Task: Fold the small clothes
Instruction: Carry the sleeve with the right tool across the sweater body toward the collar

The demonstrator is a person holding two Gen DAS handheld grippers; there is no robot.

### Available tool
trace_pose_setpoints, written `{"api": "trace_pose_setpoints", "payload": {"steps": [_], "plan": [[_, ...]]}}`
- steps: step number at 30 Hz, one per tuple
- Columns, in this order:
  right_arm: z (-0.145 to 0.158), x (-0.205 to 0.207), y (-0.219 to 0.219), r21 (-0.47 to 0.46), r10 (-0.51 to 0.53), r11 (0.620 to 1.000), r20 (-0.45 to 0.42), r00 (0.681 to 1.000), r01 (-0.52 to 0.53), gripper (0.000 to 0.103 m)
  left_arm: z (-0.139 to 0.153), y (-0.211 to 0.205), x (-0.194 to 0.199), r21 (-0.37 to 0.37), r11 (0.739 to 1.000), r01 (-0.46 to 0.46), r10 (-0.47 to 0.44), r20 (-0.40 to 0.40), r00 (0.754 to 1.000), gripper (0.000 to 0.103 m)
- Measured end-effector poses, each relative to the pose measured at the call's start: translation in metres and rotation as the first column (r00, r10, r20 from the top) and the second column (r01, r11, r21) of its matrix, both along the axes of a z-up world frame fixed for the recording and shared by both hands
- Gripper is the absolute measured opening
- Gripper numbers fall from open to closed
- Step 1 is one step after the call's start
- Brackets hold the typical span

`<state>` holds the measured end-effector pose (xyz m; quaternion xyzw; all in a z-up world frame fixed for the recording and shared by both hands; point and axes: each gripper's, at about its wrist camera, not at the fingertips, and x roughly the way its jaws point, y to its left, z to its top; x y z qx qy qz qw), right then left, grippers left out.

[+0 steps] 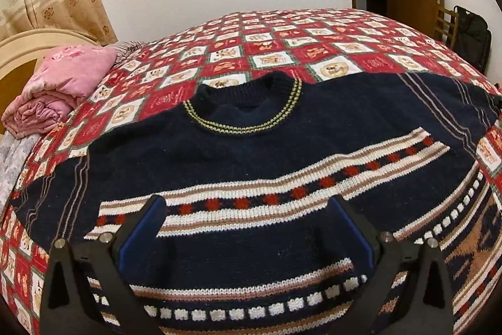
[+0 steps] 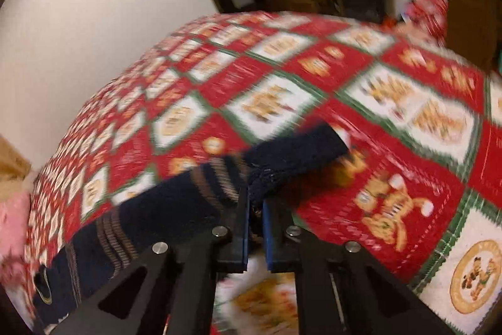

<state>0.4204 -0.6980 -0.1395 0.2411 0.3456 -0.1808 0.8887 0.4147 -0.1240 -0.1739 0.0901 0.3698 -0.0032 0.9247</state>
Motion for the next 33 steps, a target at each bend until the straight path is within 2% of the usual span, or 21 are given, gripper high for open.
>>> {"api": "trace_pose_setpoints", "payload": {"steps": [5, 7, 10, 13, 16, 18, 20, 22, 23, 24, 26, 28, 30, 32, 33], "plan": [[0.046, -0.016, 0.072, -0.101, 0.171, 0.981, 0.056, 0.984, -0.165, 0.006, 0.004, 0.006, -0.003, -0.036, 0.999, -0.004, 0.004, 0.005, 1.0, 0.103], [0.063, -0.024, 0.112, -0.144, 0.25, 0.96, 0.069, 0.966, -0.238, 0.006, 0.005, 0.007, -0.005, -0.052, 0.999, 0.0, 0.0, 0.003, 1.0, 0.103], [0.078, -0.027, 0.184, -0.224, 0.382, 0.906, 0.072, 0.921, -0.358, 0.006, 0.006, 0.012, -0.008, -0.089, 0.996, 0.011, -0.012, -0.012, 1.0, 0.103], [0.076, -0.029, 0.243, -0.281, 0.478, 0.849, 0.048, 0.877, -0.447, 0.006, 0.006, 0.016, -0.012, -0.097, 0.995, 0.023, -0.025, -0.021, 0.999, 0.103], [0.058, -0.029, 0.298, -0.331, 0.561, 0.781, -0.001, 0.828, -0.53, 0.006, 0.007, 0.016, -0.016, -0.083, 0.995, 0.046, -0.048, -0.024, 0.999, 0.103], [0.045, -0.028, 0.319, -0.325, 0.59, 0.759, -0.022, 0.807, -0.564, 0.007, 0.009, 0.018, -0.019, -0.081, 0.995, 0.059, -0.061, -0.022, 0.998, 0.103], [0.026, -0.025, 0.34, -0.257, 0.663, 0.714, -0.049, 0.747, -0.651, 0.009, 0.01, 0.02, -0.02, -0.095, 0.993, 0.072, -0.075, -0.031, 0.997, 0.103], [0.015, -0.028, 0.352, -0.224, 0.704, 0.683, -0.049, 0.708, -0.695, 0.031, 0.012, 0.021, -0.02, -0.107, 0.991, 0.075, -0.079, -0.039, 0.996, 0.103], [0.012, -0.033, 0.356, -0.2, 0.732, 0.66, -0.046, 0.68, -0.724, 0.052, 0.012, 0.02, -0.02, -0.12, 0.989, 0.085, -0.09, -0.043, 0.995, 0.103], [0.011, -0.041, 0.356, -0.182, 0.751, 0.646, -0.025, 0.66, -0.742, 0.058, 0.013, 0.019, -0.019, -0.13, 0.987, 0.094, -0.101, -0.048, 0.994, 0.103], [0.015, -0.056, 0.346, -0.165, 0.774, 0.629, 0.041, 0.632, -0.76, 0.058, 0.013, 0.015, -0.019, -0.139, 0.985, 0.106, -0.114, -0.05, 0.992, 0.103], [0.02, -0.069, 0.327, -0.178, 0.765, 0.642, 0.073, 0.64, -0.746, 0.058, 0.013, 0.008, -0.017, -0.159, 0.979, 0.128, -0.139, -0.06, 0.988, 0.103], [0.023, -0.08, 0.297, -0.177, 0.721, 0.692, 0.115, 0.683, -0.7, 0.058, 0.011, -0.003, -0.013, -0.188, 0.972, 0.143, -0.162, -0.085, 0.983, 0.101], [0.022, -0.088, 0.26, -0.133, 0.645, 0.764, 0.168, 0.745, -0.631, 0.059, 0.01, -0.016, -0.009, -0.211, 0.965, 0.157, -0.182, -0.102, 0.978, 0.096], [0.022, -0.09, 0.245, -0.095, 0.614, 0.788, 0.197, 0.764, -0.608, 0.065, 0.01, -0.027, -0.008, -0.218, 0.961, 0.17, -0.196, -0.105, 0.975, 0.094]]}}
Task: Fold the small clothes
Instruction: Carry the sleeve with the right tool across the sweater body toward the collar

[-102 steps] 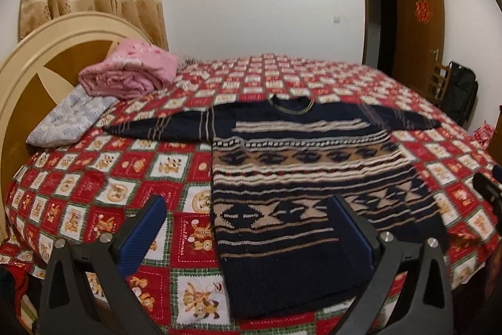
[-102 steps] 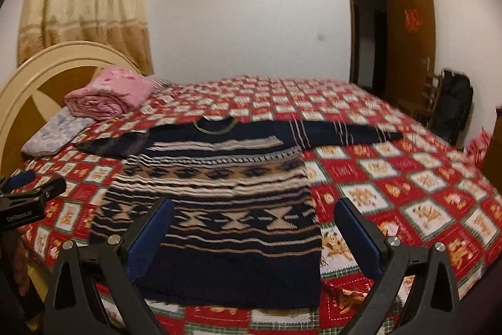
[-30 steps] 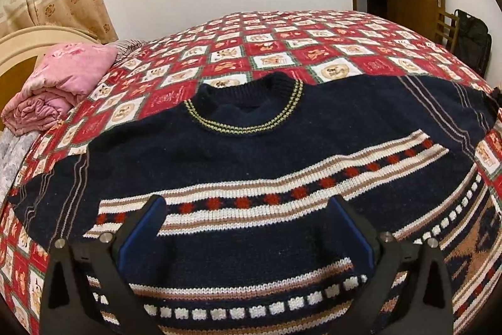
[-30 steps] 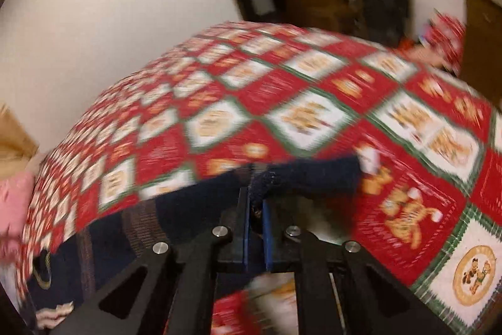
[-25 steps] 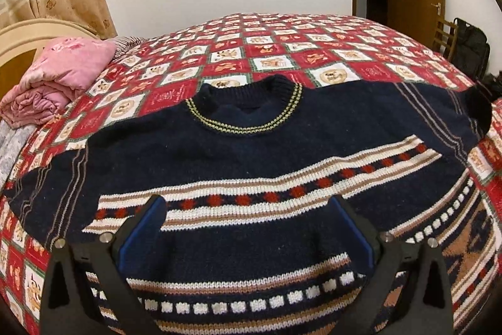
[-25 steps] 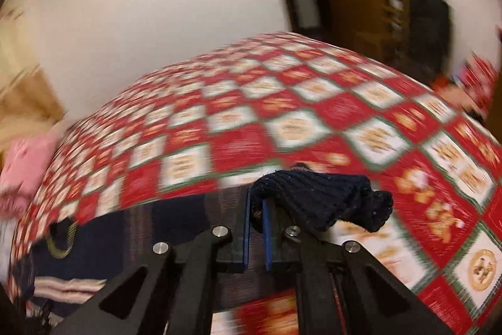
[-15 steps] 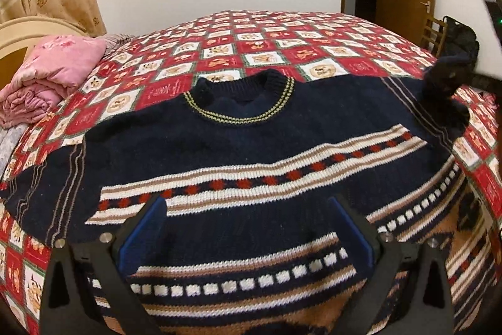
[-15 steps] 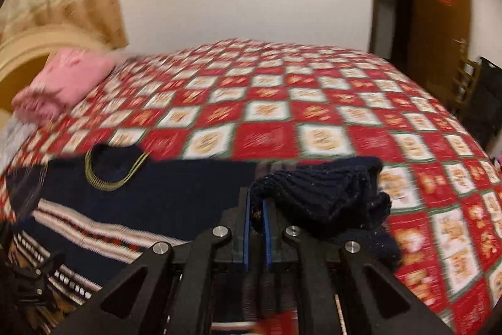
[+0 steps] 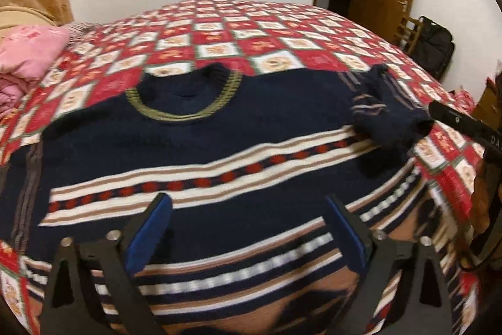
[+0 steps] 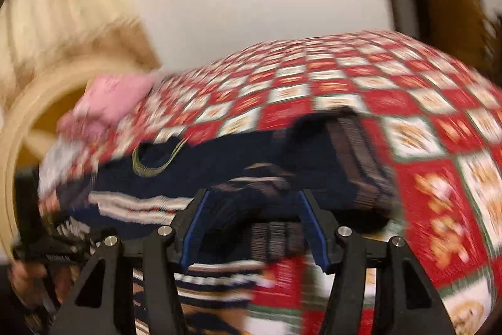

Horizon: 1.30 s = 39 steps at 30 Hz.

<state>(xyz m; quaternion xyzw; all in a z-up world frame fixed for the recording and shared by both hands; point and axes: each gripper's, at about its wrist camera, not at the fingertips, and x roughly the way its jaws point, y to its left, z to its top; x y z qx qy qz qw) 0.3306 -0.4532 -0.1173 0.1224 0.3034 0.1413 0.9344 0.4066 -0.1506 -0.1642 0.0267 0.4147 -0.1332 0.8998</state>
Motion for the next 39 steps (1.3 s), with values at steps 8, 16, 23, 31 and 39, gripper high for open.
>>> {"api": "trace_pose_setpoints", "payload": {"steps": [8, 16, 23, 31, 39], "plan": [[0.002, -0.002, -0.043, 0.088, -0.172, 0.982, 0.019, 0.985, 0.17, 0.067, 0.003, -0.094, -0.012, 0.149, 0.975, 0.163, -0.176, 0.08, 0.981, 0.094], [-0.001, -0.01, -0.055, 0.075, -0.246, 0.967, 0.019, 0.969, 0.244, 0.068, -0.004, -0.163, -0.016, 0.402, 0.873, 0.277, -0.368, 0.169, 0.914, 0.087], [-0.004, -0.012, -0.071, 0.101, -0.317, 0.943, -0.012, 0.948, 0.317, 0.068, -0.012, -0.158, 0.022, 0.236, 0.92, 0.312, -0.325, 0.017, 0.946, 0.042], [-0.003, -0.014, -0.063, 0.085, -0.305, 0.949, -0.006, 0.952, 0.304, 0.068, 0.018, -0.114, 0.051, -0.151, 0.961, 0.232, -0.25, -0.11, 0.962, 0.017], [0.005, -0.021, -0.046, 0.016, -0.271, 0.962, 0.086, 0.959, 0.271, 0.069, 0.025, -0.031, 0.097, -0.529, 0.849, -0.021, -0.17, -0.31, 0.936, 0.016]]}}
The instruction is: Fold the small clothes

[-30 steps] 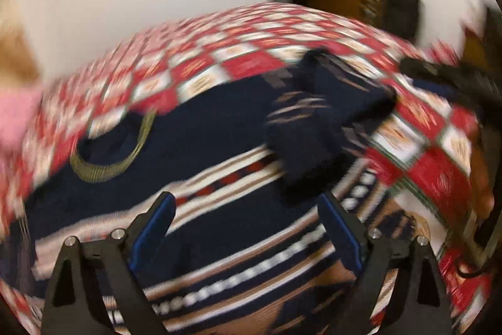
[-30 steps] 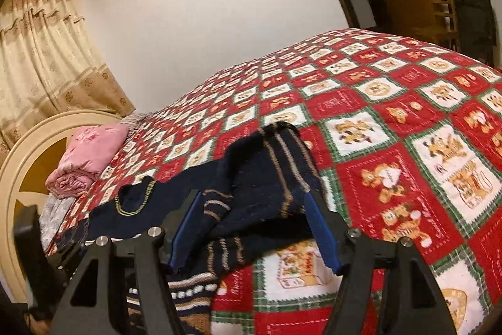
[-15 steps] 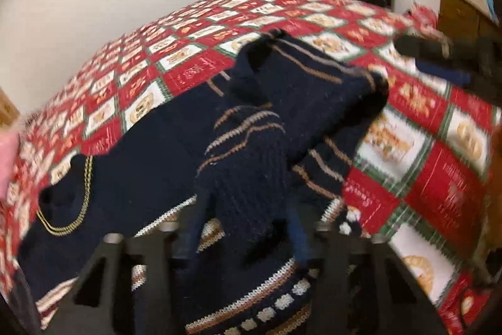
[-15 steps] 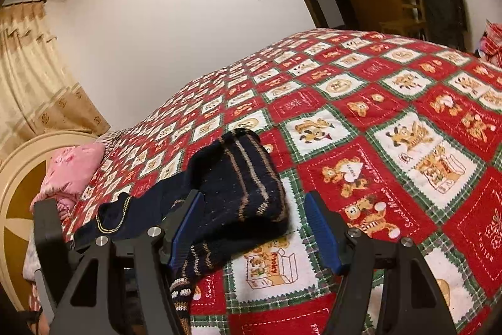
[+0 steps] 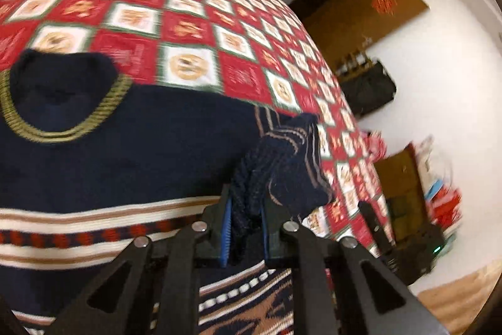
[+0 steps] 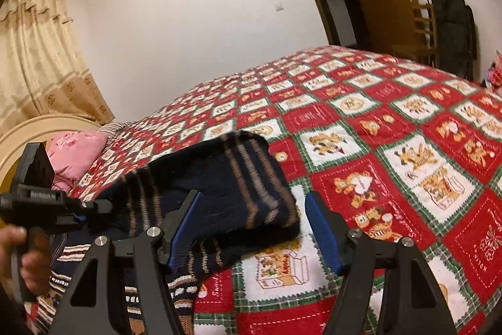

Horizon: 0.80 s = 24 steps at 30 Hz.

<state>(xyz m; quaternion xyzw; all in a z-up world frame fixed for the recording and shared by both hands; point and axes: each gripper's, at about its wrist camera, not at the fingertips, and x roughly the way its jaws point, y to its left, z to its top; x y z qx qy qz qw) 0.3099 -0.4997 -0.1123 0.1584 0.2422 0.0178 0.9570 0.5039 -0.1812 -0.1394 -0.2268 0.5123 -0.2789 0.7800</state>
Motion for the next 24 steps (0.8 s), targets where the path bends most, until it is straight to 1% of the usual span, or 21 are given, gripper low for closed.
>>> {"api": "trace_pose_setpoints", "payload": {"steps": [4, 6, 8, 9, 16, 19, 24], "plan": [[0.001, -0.003, 0.01, -0.026, 0.029, 0.999, 0.019, 0.999, -0.028, 0.07, -0.001, 0.034, 0.003, -0.025, 0.999, -0.035, 0.034, -0.053, 0.998, 0.016], [-0.001, -0.003, 0.018, -0.051, 0.047, 0.998, 0.018, 0.999, -0.046, 0.07, -0.007, 0.05, 0.003, -0.016, 0.998, -0.057, 0.055, -0.095, 0.994, 0.016], [-0.003, -0.003, 0.025, -0.064, 0.069, 0.996, 0.011, 0.998, -0.068, 0.07, -0.014, 0.06, 0.003, -0.01, 0.998, -0.068, 0.066, -0.12, 0.99, 0.016], [-0.005, -0.002, 0.028, -0.069, 0.081, 0.994, 0.006, 0.997, -0.081, 0.07, -0.017, 0.067, 0.002, 0.0, 0.997, -0.078, 0.077, -0.128, 0.989, 0.016], [-0.009, -0.002, 0.043, -0.107, 0.145, 0.984, -0.008, 0.989, -0.145, 0.071, -0.025, 0.107, 0.009, 0.002, 0.99, -0.142, 0.141, -0.146, 0.979, 0.016], [-0.01, -0.002, 0.043, -0.102, 0.147, 0.984, -0.009, 0.989, -0.147, 0.071, -0.033, 0.12, 0.011, 0.026, 0.987, -0.159, 0.161, -0.165, 0.973, 0.016], [-0.013, 0.0, 0.039, -0.079, 0.135, 0.987, -0.026, 0.99, -0.137, 0.071, -0.046, 0.134, 0.014, 0.038, 0.983, -0.181, 0.185, -0.192, 0.964, 0.016]]}}
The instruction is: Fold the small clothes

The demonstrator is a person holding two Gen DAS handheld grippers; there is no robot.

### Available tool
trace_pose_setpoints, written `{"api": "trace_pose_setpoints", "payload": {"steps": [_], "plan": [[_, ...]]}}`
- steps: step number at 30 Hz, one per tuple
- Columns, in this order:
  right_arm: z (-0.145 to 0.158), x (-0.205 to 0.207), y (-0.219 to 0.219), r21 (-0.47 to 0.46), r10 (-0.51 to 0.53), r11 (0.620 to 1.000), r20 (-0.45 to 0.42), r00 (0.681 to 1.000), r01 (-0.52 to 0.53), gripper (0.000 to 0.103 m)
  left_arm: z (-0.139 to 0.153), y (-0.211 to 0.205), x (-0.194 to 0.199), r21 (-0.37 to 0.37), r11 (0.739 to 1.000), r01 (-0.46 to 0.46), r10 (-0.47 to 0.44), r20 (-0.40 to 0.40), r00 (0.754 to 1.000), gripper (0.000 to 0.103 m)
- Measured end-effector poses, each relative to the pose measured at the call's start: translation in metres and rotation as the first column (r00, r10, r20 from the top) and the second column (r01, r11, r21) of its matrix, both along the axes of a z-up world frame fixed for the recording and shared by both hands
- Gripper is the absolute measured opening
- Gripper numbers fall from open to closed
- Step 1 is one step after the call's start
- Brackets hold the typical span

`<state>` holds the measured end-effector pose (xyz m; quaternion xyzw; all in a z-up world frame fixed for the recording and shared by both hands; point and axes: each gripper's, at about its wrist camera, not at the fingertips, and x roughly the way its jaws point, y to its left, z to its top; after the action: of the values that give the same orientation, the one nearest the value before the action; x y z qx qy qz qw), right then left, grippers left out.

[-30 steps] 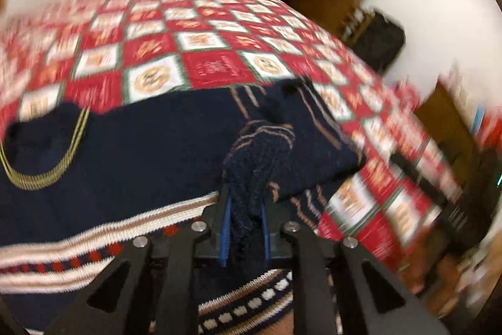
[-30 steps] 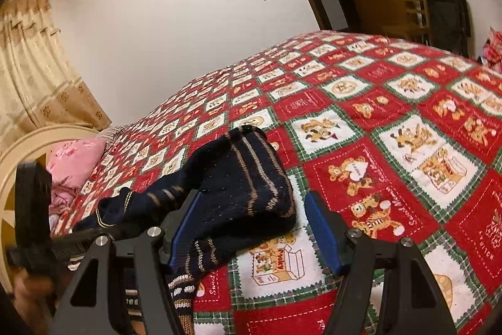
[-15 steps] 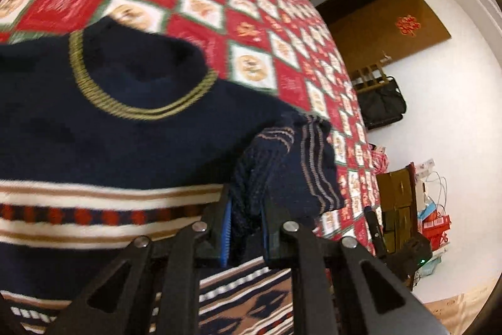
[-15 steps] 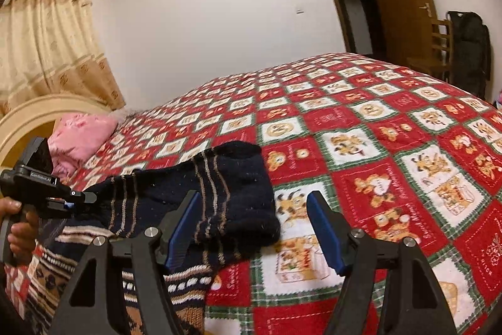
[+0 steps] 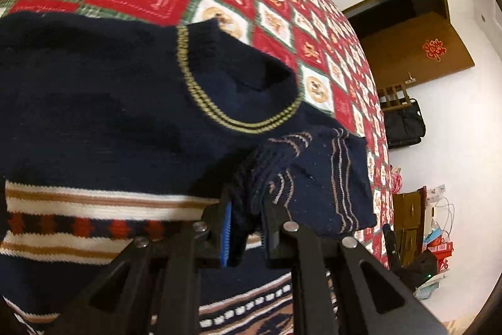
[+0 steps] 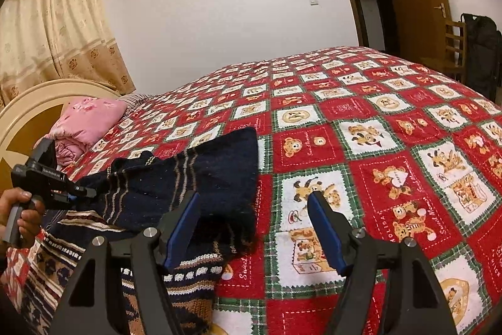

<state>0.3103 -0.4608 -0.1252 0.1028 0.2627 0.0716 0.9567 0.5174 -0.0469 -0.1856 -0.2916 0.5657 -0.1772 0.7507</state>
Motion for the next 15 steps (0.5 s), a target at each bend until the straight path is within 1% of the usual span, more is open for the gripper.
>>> {"api": "trace_pose_setpoints", "payload": {"steps": [5, 10, 15], "plan": [[-0.001, 0.001, 0.0, 0.0, 0.002, 1.0, -0.002, 1.0, -0.002, 0.072, 0.0, 0.016, 0.001, 0.011, 1.0, -0.027, 0.027, 0.002, 1.0, 0.016], [-0.002, 0.002, 0.001, -0.001, 0.006, 1.0, -0.008, 1.0, -0.006, 0.072, -0.004, 0.028, 0.001, 0.045, 0.998, -0.04, 0.041, -0.01, 0.999, 0.016], [-0.004, 0.005, 0.006, -0.008, 0.031, 0.999, -0.021, 0.999, -0.031, 0.072, -0.018, 0.018, 0.004, 0.086, 0.996, -0.038, 0.038, -0.003, 0.999, 0.016]]}}
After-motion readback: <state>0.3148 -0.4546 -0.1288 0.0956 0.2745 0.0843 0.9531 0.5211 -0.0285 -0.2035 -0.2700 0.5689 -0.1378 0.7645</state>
